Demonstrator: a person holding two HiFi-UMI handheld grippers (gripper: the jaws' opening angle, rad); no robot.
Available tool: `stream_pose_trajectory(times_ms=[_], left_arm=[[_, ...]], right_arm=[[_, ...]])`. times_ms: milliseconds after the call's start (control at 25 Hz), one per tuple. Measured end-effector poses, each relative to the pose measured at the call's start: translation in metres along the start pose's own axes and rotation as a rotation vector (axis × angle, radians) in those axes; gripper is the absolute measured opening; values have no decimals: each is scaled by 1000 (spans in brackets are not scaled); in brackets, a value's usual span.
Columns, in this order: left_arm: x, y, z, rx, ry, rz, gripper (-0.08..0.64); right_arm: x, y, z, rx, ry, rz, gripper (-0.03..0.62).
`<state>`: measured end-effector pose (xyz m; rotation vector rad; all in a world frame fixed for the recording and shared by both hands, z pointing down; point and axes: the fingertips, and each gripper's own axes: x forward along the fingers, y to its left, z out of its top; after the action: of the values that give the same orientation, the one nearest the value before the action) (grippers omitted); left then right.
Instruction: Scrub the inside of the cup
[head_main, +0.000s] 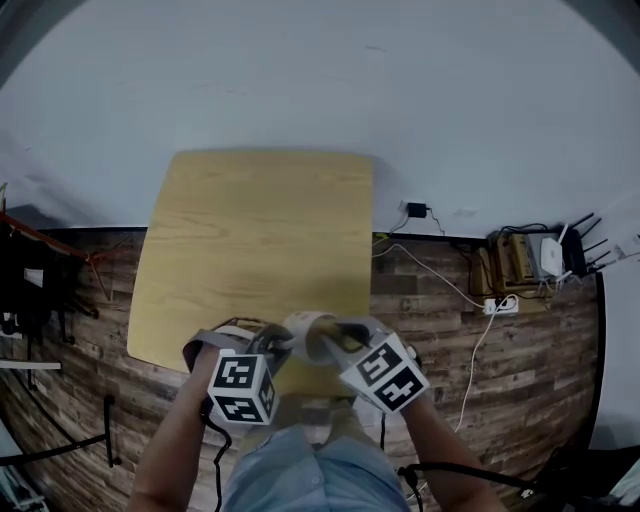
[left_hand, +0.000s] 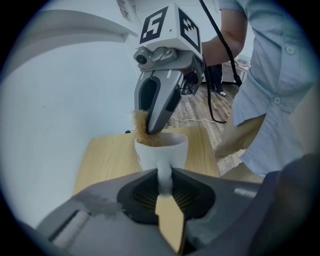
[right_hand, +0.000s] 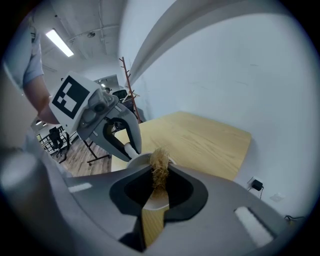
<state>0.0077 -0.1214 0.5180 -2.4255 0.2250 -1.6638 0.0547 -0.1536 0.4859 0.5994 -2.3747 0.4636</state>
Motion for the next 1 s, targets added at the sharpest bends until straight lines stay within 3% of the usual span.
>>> stream_pose_trajectory(times_ms=[520,800,1000], left_arm=[[-1,3,-1,-32,-1,25,69],[-2,4,-1,-43,9,30,69],[0,4,-3,-36,18,30,69]], right_arm=[[-5,-8,-28,21,39,-42,54],[-10,14,-42,73,64,-27,54],[-14,34,-28,130,13,13,54]])
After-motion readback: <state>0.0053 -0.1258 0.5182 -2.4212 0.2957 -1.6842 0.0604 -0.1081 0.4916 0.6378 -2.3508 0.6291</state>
